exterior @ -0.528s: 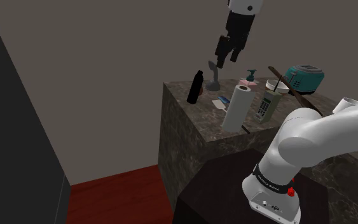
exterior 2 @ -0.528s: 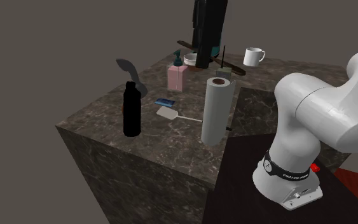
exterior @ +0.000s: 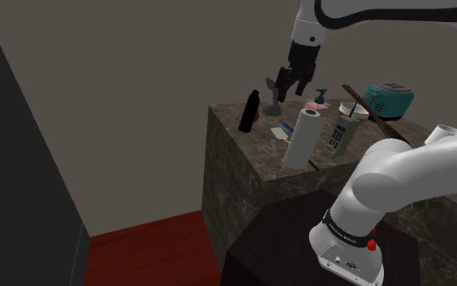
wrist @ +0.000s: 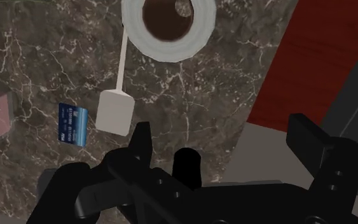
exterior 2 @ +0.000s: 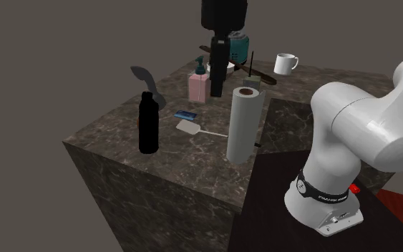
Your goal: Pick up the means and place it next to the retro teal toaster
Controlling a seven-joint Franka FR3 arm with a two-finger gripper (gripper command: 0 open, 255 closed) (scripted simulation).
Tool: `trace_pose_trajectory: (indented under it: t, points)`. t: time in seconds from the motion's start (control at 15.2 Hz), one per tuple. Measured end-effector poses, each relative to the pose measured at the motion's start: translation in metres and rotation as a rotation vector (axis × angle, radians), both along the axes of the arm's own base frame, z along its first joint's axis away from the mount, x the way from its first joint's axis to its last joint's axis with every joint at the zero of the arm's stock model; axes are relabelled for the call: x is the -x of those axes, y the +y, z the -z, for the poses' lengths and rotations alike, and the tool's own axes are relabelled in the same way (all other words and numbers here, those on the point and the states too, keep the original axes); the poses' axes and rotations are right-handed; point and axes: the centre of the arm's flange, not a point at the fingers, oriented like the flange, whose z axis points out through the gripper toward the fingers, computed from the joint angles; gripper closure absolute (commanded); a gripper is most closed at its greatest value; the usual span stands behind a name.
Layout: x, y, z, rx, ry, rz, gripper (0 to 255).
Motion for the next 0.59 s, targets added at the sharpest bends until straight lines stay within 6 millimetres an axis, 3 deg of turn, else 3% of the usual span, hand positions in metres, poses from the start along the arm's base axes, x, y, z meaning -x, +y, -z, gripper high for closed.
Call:
trace_pose_trajectory:
  t: [0.59]
  points:
    - [0.007, -0.079, 0.096, -0.057, 0.042, 0.169, 0]
